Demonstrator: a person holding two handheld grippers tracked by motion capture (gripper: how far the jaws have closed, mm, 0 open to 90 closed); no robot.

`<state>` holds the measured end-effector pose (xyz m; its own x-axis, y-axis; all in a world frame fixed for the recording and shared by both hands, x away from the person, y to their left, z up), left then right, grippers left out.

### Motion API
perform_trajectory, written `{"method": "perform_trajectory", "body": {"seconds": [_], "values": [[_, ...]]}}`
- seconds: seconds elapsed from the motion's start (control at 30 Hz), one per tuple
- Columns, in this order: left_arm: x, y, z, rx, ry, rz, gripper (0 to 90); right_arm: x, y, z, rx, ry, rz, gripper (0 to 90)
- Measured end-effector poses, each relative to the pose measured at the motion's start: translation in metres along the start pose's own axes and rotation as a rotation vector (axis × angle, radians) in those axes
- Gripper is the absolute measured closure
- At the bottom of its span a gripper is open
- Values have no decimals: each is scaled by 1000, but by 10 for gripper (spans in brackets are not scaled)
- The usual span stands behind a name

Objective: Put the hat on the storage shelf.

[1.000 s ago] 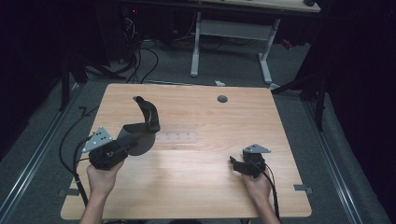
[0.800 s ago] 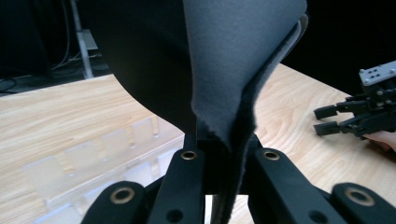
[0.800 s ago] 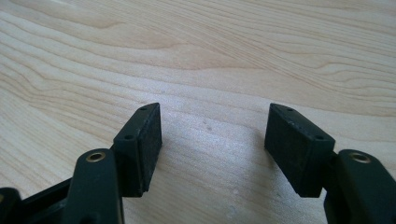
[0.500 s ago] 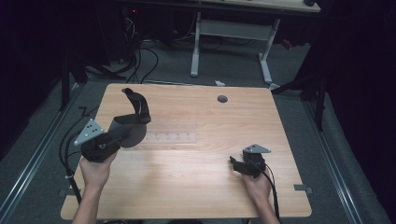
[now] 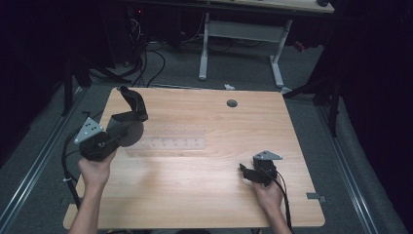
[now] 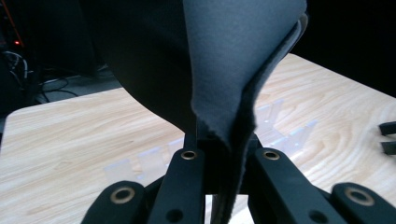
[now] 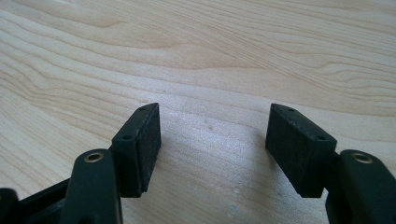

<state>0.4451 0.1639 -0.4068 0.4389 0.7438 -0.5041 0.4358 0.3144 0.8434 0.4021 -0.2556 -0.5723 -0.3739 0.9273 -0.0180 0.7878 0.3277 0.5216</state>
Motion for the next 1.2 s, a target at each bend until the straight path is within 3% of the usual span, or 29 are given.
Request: {"method": "perform_trajectory", "body": {"seconds": [0.47, 0.83, 1.2], "values": [[24, 1, 11, -15, 74, 29, 863, 0, 0, 0, 0, 0, -3, 357], [45, -1, 17, -23, 121, 1, 862, 0, 0, 0, -1, 0, -4, 357], [51, -6, 25, -16, 148, 9, 862, 0, 0, 0, -1, -1, -4, 357]]}}
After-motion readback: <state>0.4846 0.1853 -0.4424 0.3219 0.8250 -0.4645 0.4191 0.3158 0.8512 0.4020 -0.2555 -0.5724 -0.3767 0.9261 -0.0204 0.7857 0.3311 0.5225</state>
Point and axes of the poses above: each handheld gripper's, and its own axes: z roughly forward along the jaws, y roughly out of its top, x roughly to its left, the point moved 6 cm from there along z, roughly forward along the jaws, and after that the axes turned 15 degrees about x, right-handed, at the moved point
